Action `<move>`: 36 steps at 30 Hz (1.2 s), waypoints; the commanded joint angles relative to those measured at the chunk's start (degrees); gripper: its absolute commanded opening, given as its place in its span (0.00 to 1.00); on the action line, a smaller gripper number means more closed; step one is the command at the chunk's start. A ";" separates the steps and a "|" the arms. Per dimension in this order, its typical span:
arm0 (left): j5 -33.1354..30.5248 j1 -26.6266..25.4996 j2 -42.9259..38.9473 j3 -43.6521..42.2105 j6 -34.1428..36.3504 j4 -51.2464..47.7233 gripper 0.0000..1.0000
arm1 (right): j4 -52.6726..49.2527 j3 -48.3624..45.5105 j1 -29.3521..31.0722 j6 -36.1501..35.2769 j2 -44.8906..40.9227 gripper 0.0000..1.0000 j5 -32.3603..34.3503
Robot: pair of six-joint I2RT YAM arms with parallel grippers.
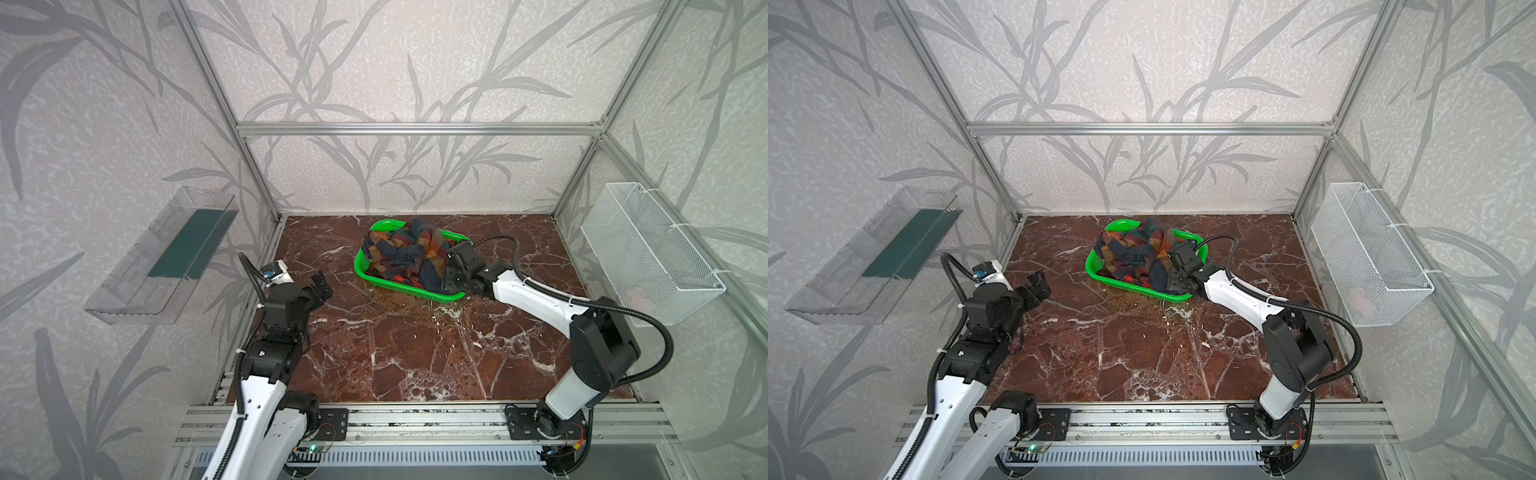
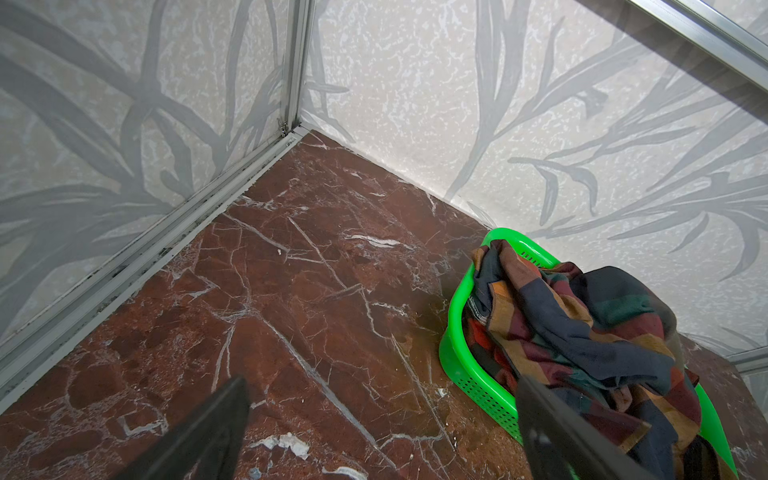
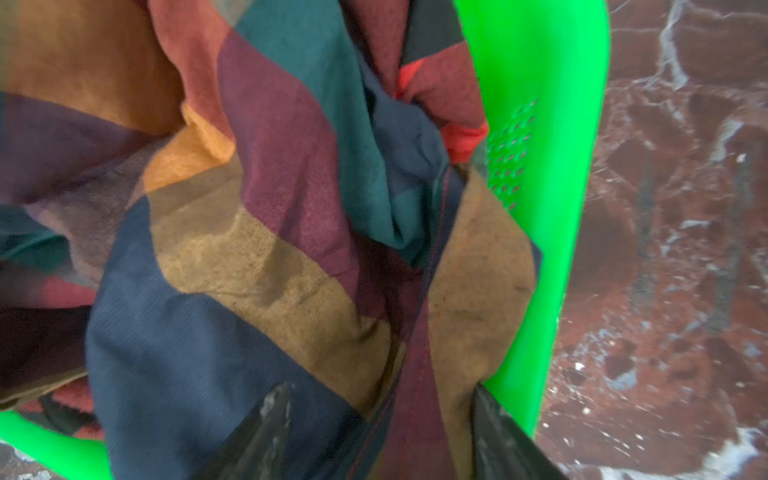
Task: Fold and stack the long sleeve shirts
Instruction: 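Reach the right gripper into the green basket and grasp the multicolour shirt, then lift the multicolour shirt with the right gripper while the left gripper approaches it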
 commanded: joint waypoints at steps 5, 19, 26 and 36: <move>0.57 -0.16 0.48 1.12 0.88 -1.00 0.99 | 4.25 1.53 -1.77 1.33 6.01 0.52 -4.91; 1.69 0.18 1.81 1.37 1.15 -0.81 0.99 | 1.43 16.64 -4.36 -9.99 5.83 0.00 -8.59; 11.48 0.18 1.76 -0.10 4.86 5.60 0.99 | -2.88 23.95 -4.07 -13.63 -3.47 0.00 -15.48; 27.15 -6.89 -0.68 1.12 14.38 26.26 0.99 | -13.09 39.66 2.14 -14.34 -7.87 0.00 -29.24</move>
